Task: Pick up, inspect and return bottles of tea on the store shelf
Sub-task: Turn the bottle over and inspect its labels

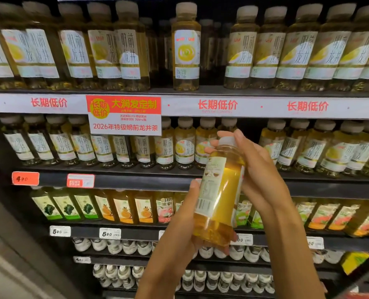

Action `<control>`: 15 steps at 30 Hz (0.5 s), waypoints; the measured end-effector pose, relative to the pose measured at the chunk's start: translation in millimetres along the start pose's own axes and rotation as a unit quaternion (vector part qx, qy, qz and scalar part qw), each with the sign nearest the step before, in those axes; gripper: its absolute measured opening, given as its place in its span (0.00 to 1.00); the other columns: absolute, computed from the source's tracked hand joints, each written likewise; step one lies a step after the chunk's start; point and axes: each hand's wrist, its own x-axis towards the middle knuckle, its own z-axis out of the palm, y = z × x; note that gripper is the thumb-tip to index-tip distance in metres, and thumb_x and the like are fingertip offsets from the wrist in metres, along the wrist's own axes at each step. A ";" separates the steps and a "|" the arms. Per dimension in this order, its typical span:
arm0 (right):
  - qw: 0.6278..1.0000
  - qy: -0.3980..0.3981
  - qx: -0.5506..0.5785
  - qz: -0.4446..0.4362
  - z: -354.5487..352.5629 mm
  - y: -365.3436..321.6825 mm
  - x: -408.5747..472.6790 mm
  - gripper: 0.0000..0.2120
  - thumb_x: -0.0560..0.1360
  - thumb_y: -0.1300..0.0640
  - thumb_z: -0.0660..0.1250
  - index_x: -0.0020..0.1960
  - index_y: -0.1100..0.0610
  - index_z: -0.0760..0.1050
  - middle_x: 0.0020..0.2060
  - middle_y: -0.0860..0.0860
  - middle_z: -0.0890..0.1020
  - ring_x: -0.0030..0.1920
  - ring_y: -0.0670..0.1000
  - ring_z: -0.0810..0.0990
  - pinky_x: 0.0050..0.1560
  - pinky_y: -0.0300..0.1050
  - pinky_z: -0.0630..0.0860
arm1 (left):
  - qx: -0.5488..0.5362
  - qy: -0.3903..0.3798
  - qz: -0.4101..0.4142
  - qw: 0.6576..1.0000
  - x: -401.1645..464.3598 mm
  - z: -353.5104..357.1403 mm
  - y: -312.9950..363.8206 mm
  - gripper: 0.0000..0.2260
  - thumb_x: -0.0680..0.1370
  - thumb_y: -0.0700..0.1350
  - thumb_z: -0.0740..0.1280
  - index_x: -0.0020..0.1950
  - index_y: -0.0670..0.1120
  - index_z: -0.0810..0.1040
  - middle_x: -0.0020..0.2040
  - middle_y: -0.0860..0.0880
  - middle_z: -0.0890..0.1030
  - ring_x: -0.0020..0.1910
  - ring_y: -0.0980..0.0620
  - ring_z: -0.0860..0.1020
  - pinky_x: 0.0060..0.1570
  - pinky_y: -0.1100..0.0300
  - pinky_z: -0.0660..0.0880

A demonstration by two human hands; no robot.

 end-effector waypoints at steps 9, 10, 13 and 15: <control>0.992 0.015 0.121 0.022 -10.4 26.6 -15.4 0.14 0.74 0.47 0.65 0.53 0.54 0.81 0.42 0.55 0.83 0.47 0.54 0.84 0.45 0.47 0.81 | 0.101 -0.038 -0.054 0.993 -6.0 -10.4 -9.4 0.28 0.76 0.65 0.51 0.57 0.50 0.82 0.47 0.40 0.85 0.45 0.43 0.84 0.48 0.51 0.80; 0.994 0.019 0.105 0.024 -12.3 27.8 -16.6 0.14 0.74 0.47 0.65 0.53 0.54 0.81 0.42 0.55 0.83 0.47 0.54 0.84 0.44 0.47 0.81 | 0.144 -0.029 -0.052 0.988 -7.3 -11.2 -8.3 0.26 0.75 0.66 0.50 0.56 0.55 0.82 0.49 0.43 0.85 0.49 0.45 0.84 0.54 0.49 0.78; 0.996 0.032 0.077 0.031 -15.0 29.7 -18.8 0.16 0.74 0.46 0.64 0.55 0.55 0.79 0.43 0.54 0.84 0.47 0.53 0.85 0.40 0.44 0.81 | 0.190 -0.047 -0.047 0.980 -12.9 -7.7 -4.6 0.22 0.75 0.70 0.51 0.50 0.64 0.81 0.49 0.46 0.86 0.50 0.47 0.84 0.57 0.47 0.76; 0.994 0.042 0.084 0.053 -14.9 30.3 -18.5 0.19 0.74 0.45 0.63 0.57 0.57 0.78 0.45 0.56 0.85 0.47 0.53 0.85 0.38 0.44 0.81 | 0.160 -0.062 -0.044 0.984 -14.5 -6.2 -6.8 0.25 0.73 0.70 0.59 0.53 0.53 0.82 0.48 0.42 0.85 0.47 0.45 0.84 0.49 0.51 0.80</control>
